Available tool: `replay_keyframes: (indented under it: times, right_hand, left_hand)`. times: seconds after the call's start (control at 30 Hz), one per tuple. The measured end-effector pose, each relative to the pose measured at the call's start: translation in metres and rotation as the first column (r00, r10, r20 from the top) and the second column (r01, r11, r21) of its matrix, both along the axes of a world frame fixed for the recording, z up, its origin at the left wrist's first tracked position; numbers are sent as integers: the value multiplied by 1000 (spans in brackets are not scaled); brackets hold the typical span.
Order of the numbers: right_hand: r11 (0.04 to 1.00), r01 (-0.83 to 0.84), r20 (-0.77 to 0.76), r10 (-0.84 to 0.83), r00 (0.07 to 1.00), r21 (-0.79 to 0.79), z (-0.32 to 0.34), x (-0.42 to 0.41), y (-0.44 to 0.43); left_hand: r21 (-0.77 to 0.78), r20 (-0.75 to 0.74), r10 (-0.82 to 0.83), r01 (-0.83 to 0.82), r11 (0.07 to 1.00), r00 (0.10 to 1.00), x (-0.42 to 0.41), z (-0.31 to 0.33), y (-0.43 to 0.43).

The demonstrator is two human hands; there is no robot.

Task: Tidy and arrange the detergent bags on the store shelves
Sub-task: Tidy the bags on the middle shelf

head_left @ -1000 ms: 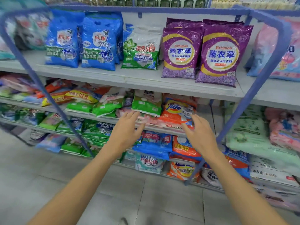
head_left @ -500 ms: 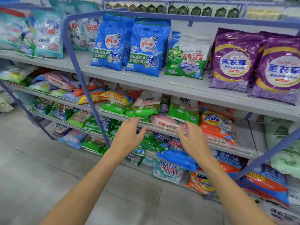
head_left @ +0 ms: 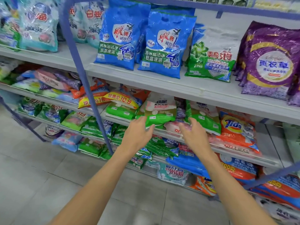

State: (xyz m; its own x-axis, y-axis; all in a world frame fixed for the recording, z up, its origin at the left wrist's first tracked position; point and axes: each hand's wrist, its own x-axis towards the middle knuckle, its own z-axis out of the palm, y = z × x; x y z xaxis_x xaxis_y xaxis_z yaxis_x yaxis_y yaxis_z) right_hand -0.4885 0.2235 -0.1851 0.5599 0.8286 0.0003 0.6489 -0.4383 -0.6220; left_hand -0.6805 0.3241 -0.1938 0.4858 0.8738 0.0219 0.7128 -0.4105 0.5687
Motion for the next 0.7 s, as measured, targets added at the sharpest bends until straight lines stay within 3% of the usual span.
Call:
replay_keyframes:
  times: [0.3,0.43,0.57,0.7]
  right_hand:
    - [995,102,-259,-102,961,-15,-39,24,81]
    - [987,161,-343,-147,928,10,-67,27,113]
    - [964,264,-446,-229,865,18,-91,24,145]
    - [917,386,-464,-301,833,99,-108,15,162]
  left_hand:
    - [60,-119,-104,112,992,987,48,-52,70]
    - [33,9,-54,54,998,998,54,-82,106]
    - [-263,253,124,-55,963,960,55,-109,138]
    - [-671,403,349,14,741,846,63,-125,160]
